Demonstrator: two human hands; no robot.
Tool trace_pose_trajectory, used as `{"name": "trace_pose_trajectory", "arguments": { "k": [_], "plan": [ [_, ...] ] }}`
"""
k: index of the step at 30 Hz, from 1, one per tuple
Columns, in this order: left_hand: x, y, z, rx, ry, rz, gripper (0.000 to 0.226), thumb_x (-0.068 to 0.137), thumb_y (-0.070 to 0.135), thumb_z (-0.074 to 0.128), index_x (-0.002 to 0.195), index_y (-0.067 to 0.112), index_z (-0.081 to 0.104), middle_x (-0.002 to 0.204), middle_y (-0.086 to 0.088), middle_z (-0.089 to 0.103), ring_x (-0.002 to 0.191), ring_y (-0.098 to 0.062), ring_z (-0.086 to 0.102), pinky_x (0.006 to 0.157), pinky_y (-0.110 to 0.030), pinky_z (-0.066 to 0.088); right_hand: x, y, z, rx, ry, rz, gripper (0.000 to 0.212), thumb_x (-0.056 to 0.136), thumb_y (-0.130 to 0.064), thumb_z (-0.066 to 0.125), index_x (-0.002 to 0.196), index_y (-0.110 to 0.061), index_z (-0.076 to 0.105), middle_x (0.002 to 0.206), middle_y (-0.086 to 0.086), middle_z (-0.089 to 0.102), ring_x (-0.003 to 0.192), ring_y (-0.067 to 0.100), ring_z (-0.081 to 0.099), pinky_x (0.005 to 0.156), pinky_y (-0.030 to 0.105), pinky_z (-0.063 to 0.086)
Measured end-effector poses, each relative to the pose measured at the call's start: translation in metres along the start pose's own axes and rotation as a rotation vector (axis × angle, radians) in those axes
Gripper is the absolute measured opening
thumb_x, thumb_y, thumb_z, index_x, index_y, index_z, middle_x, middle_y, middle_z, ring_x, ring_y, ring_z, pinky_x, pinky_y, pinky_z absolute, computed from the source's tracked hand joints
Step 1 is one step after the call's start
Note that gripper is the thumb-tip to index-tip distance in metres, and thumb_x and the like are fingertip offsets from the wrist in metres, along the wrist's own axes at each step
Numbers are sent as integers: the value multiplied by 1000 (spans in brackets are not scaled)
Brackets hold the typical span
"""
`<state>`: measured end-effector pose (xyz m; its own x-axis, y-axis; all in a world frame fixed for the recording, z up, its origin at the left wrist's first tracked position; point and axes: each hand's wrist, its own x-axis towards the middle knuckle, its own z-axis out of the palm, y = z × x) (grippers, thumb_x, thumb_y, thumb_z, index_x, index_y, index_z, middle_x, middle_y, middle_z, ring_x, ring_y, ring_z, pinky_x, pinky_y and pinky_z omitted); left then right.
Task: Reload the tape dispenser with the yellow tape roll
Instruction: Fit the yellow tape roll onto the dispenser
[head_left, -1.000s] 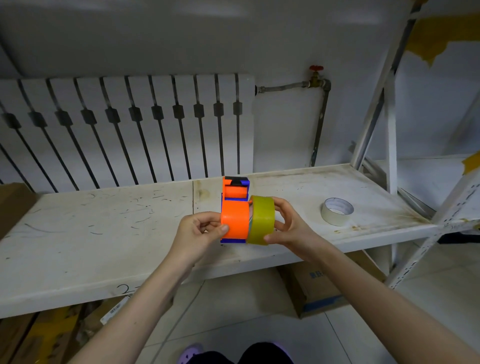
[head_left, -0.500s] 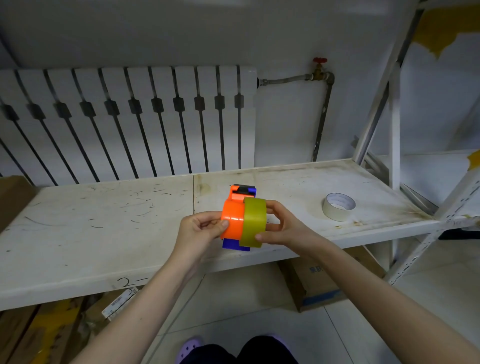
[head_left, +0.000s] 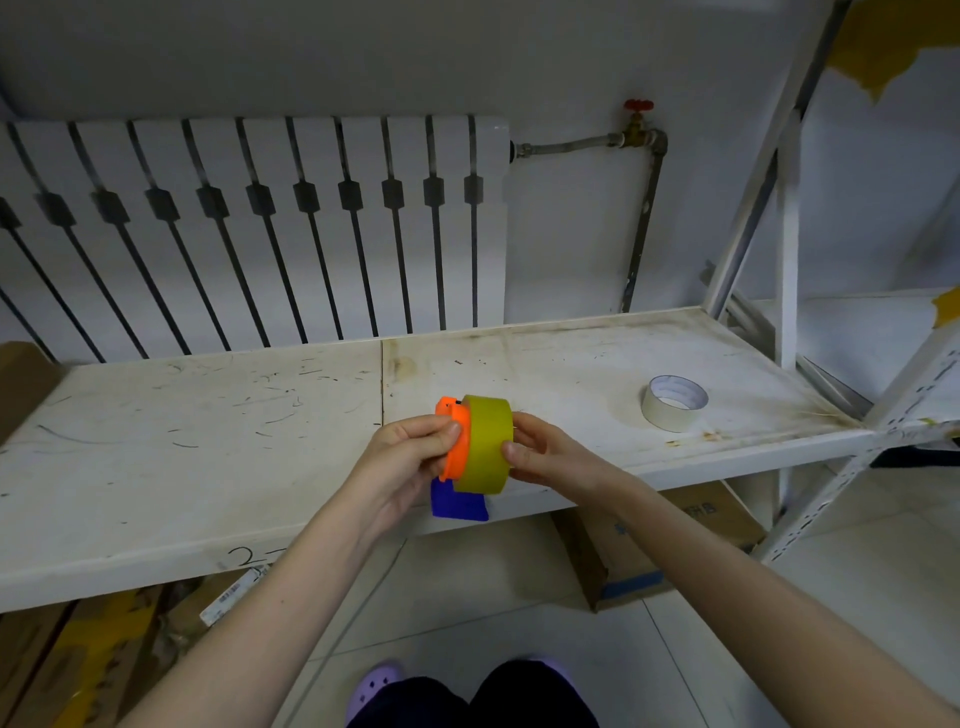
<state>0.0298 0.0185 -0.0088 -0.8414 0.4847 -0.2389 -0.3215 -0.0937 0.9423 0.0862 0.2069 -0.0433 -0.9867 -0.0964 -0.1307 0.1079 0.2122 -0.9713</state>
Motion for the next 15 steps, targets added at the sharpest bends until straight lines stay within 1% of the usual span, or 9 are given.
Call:
{"name": "trace_pose_trajectory", "arguments": {
  "k": [1,2,5,6,8,10,11,12,15],
  "plan": [
    [0,0,2,-34,-9,-14,34,84,7,61,116,-4,61,106,-19,65,89,-24,63,65,-24,58,2,3,2,25,-14,14,96,61,-72,68,140,-27,37,140,3,49,127,22,52,106,47,44],
    [0,0,4,-69,-16,-29,32,86,7,59,115,-4,61,101,-17,66,86,-22,63,64,-24,58,5,5,4,50,-28,27,94,64,-70,68,140,-25,37,140,4,50,126,23,52,107,48,43],
    [1,0,5,-112,-17,-43,19,88,7,57,103,0,66,86,-10,71,80,-20,65,62,-23,58,10,3,4,88,-37,61,86,68,-63,69,138,-24,38,139,3,51,125,21,53,107,45,42],
    [2,-1,4,-85,-17,-32,16,89,8,56,99,1,67,82,-9,72,78,-19,65,61,-22,58,11,3,3,69,-16,60,80,70,-58,70,136,-25,40,137,2,51,124,21,53,106,44,43],
    [6,-2,2,6,-8,-22,19,90,14,56,100,2,67,82,-8,70,79,-19,64,65,-23,57,14,2,1,23,38,32,68,73,-40,73,132,-26,41,132,0,51,120,20,54,98,38,49],
    [9,-3,3,125,29,-43,29,90,27,57,103,2,66,87,-9,69,83,-20,63,76,-31,55,16,3,3,-88,98,-28,72,73,-21,80,132,-24,39,128,-3,48,119,20,52,88,27,52],
    [11,-4,3,185,57,-53,32,89,31,58,102,3,66,89,-11,68,85,-22,62,81,-35,53,17,4,6,-174,125,-63,78,70,-17,82,133,-23,37,128,-5,46,120,18,50,85,22,51],
    [14,-6,4,237,92,-57,32,88,32,60,99,3,66,89,-11,67,85,-23,61,83,-36,50,18,6,9,-279,151,-106,84,67,-17,84,134,-23,34,128,-6,44,120,15,47,85,21,50],
    [19,-10,5,305,199,-83,14,83,21,64,88,8,64,83,-9,63,79,-23,57,77,-34,44,21,17,16,-597,236,-240,99,58,-30,89,138,-22,32,137,-1,41,124,16,42,99,32,46]
  ]
}}
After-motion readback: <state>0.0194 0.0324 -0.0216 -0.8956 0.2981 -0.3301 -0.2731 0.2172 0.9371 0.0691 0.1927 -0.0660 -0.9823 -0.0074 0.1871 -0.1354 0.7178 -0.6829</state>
